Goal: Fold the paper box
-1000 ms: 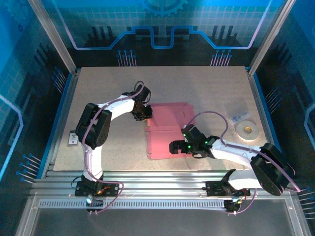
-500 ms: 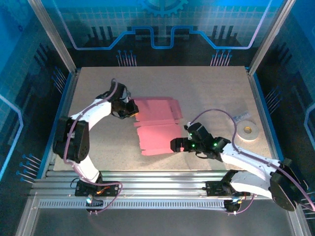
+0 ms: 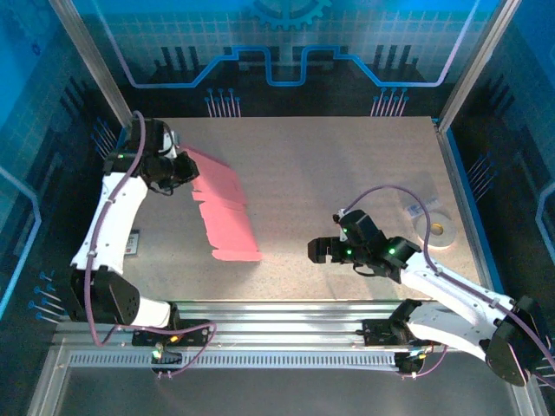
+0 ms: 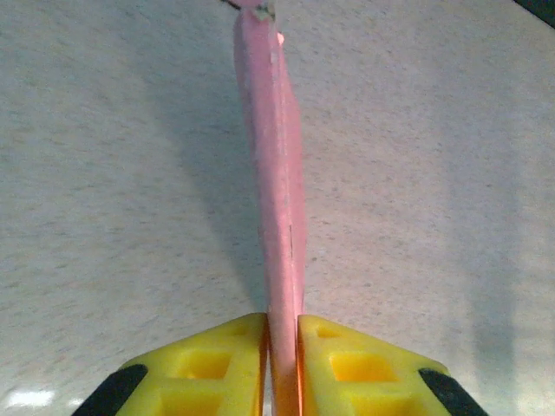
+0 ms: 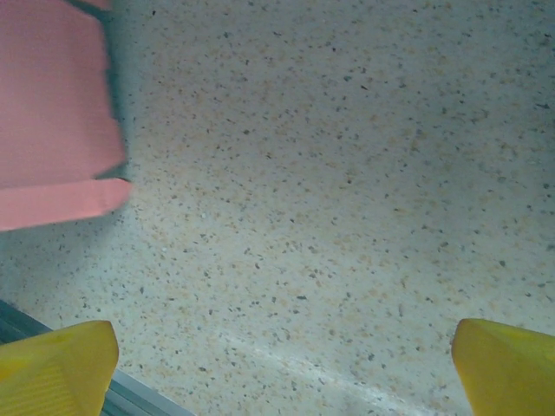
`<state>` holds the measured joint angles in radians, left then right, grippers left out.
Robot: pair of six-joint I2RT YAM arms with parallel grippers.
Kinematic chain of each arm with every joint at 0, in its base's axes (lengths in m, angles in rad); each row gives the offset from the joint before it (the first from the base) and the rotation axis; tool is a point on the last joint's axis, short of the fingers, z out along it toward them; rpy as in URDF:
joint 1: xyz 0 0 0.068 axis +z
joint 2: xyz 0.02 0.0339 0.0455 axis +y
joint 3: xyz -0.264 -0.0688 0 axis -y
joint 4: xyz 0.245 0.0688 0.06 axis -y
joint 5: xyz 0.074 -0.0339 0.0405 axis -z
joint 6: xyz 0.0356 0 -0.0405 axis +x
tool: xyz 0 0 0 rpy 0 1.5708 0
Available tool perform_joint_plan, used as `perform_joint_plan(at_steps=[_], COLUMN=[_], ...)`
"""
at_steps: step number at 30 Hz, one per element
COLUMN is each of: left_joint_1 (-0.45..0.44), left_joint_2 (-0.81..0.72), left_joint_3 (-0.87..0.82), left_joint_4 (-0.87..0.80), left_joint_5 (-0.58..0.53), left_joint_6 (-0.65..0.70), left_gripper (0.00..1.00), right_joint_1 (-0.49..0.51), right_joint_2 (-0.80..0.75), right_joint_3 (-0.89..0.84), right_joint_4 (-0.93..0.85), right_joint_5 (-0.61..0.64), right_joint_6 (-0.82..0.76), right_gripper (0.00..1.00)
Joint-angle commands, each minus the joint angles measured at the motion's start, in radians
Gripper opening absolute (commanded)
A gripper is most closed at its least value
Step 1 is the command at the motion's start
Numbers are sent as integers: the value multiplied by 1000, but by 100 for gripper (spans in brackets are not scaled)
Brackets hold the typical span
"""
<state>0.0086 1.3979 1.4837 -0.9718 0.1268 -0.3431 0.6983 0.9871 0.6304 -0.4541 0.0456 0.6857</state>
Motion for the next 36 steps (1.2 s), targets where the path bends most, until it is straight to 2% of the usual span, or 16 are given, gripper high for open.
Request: perform_joint_plan(at_steps=[1, 3, 7, 11, 16, 21, 24, 27, 29, 34, 36], left_joint_1=[3, 3, -30, -155, -300, -397, -443, -477, -483, -478, -470], left_joint_2=[-23, -27, 4, 96, 211, 364, 432, 481, 495, 446, 411], left_joint_3=[100, 147, 230, 290, 330, 355, 358, 380, 387, 332, 290], left_joint_4=[-232, -277, -328, -372, -348, -310, -249, -198, -161, -62, -33], left_joint_5=[-190, -252, -291, -388, -444, -450, -408, -348, -293, -213, -191], left_joint_6=[80, 75, 66, 35, -35, -96, -133, -164, -178, -187, -179], left_gripper=[19, 18, 16, 17, 19, 21, 24, 31, 39, 68, 74], right_joint_1=[-19, -27, -31, -34, -41, -52, -56, -59, -60, -61, -61], right_joint_2=[-22, -21, -26, -34, -45, -62, -74, -85, -89, -91, -91], right_joint_3=[17, 18, 9, -5, -10, -19, -28, -36, -41, -49, -55], right_joint_4=[-49, -52, -44, -27, -42, -54, -60, -65, -64, -60, -49], right_joint_5=[12, 9, 5, -2, -1, -6, -6, -7, -10, -26, -40], right_joint_6=[-12, -6, 1, 7, -5, -8, -8, -6, -5, -17, -20], right_gripper=[100, 100, 100, 100, 100, 100, 100, 100, 100, 100, 100])
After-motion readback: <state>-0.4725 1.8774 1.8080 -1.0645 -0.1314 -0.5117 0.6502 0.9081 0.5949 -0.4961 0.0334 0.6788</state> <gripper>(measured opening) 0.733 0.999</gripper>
